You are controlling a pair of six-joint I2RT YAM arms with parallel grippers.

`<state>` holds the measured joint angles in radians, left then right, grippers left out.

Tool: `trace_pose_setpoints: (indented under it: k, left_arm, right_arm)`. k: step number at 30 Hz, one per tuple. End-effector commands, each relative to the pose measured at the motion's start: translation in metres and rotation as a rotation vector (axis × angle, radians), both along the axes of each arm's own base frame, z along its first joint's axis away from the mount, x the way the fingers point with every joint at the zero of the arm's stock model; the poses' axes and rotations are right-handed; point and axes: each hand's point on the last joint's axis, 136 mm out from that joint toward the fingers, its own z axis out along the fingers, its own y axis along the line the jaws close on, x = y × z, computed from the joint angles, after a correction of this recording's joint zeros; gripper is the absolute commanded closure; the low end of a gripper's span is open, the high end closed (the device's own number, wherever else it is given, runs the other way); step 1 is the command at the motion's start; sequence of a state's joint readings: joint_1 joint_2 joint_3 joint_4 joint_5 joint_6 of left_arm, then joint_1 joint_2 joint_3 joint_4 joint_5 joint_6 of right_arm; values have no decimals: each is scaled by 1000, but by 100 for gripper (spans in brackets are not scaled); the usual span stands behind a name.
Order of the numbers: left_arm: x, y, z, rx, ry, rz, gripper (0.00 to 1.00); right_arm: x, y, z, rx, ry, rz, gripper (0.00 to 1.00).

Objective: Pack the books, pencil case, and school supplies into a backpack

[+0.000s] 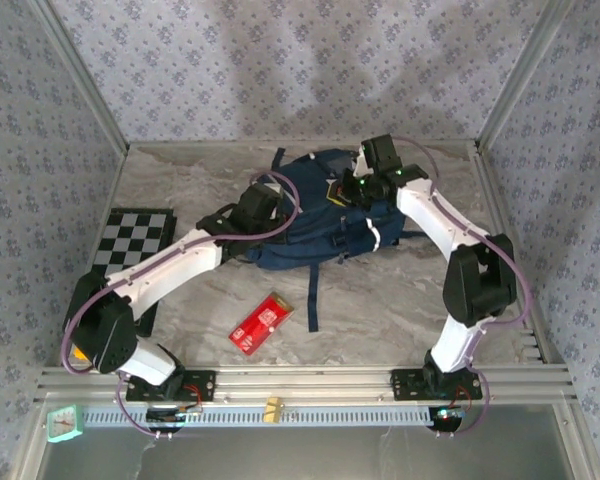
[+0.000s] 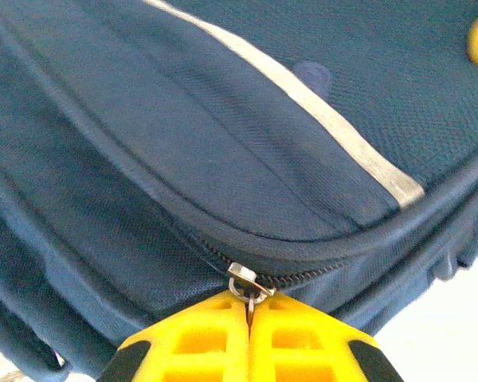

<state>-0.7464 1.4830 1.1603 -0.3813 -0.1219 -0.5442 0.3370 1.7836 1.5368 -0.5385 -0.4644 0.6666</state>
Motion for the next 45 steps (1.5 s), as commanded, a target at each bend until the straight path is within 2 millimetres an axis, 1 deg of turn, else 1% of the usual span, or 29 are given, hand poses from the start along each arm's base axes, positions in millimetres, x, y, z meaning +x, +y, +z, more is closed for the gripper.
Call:
trace_pose_setpoints:
  k: [1, 2, 3, 4, 5, 6, 8, 10, 11, 13, 14, 16, 17, 19, 21, 22, 25, 27, 31, 33, 34, 36, 38, 40, 42, 45]
  left_arm:
    - [-25, -16, -2, -4, 72, -35, 100]
    - [-27, -30, 0, -34, 76, -50, 100]
    - [-28, -41, 1, -54, 82, -67, 100]
    - [-28, -52, 1, -67, 86, -82, 100]
    - [-27, -59, 1, -72, 87, -89, 100]
    - [-26, -62, 1, -67, 88, -89, 100]
    - [-20, -60, -2, -40, 84, -67, 100]
    - [-19, -63, -4, -32, 85, -76, 100]
    - [-20, -65, -6, -35, 90, -87, 100]
    - [-20, -67, -7, -38, 97, -91, 100]
    - [-20, -68, -8, -43, 98, -96, 100]
    - [-20, -71, -9, -53, 95, -110, 100]
    - [-20, -72, -10, -52, 95, -111, 100]
    - [-19, -72, -11, -46, 100, -108, 100]
    - [-20, -77, -11, -59, 109, -118, 100]
    - [-21, -79, -11, -60, 108, -132, 100]
    - [-21, -82, -14, -44, 109, -143, 100]
    - [-22, -81, -15, -30, 114, -150, 100]
    - [-23, -81, -10, -18, 101, -174, 100]
    - [-24, -79, -11, -9, 100, -181, 100]
    - [-25, -77, -10, -9, 102, -180, 100]
    - [-29, -75, -9, -9, 109, -182, 100]
    - [-32, -71, -6, -10, 103, -187, 100]
    - [-36, -67, -5, -3, 89, -205, 100]
    - [-42, -64, -5, 24, 70, -260, 100]
    - [-45, -41, -11, 106, 55, -261, 100]
  right_arm:
    - [58, -35, 28, -63, -186, -63, 100]
    - [62, -30, 32, -37, -198, -50, 98]
    - [64, -27, 34, -20, -199, -38, 93]
    - [65, -24, 35, -10, -190, -28, 86]
    - [62, -23, 34, -11, -166, -14, 80]
    - [58, -24, 35, -19, -149, -10, 76]
    - [47, -30, 36, -14, -120, -15, 64]
    - [29, -35, 35, 34, -75, -27, 55]
    - [19, -37, 37, 52, -65, -46, 51]
    - [0, -33, 35, 77, -52, -76, 47]
    - [-12, -30, 30, 86, -29, -81, 46]
    - [-27, -29, 15, 100, 36, -120, 46]
    - [-32, -27, 8, 122, 58, -145, 46]
    - [-36, -17, 5, 186, 51, -168, 46]
    - [-45, -8, -6, 196, 81, -184, 46]
    - [-47, 0, -6, 202, 77, -173, 46]
    - [-49, 17, -6, 197, 62, -158, 46]
    - [-48, 22, -11, 183, 64, -164, 50]
    - [-47, 20, -27, 153, 90, -176, 66]
    - [-45, 16, -32, 138, 88, -164, 78]
    - [-45, 13, -33, 122, 80, -155, 84]
    - [-46, 2, -36, 78, 80, -155, 91]
    - [-46, -6, -35, 71, 74, -133, 99]
    - [-49, -15, -34, 48, 63, -114, 100]
    - [-51, -27, -32, 22, 55, -105, 100]
    - [-54, -45, -30, 29, 50, -98, 100]
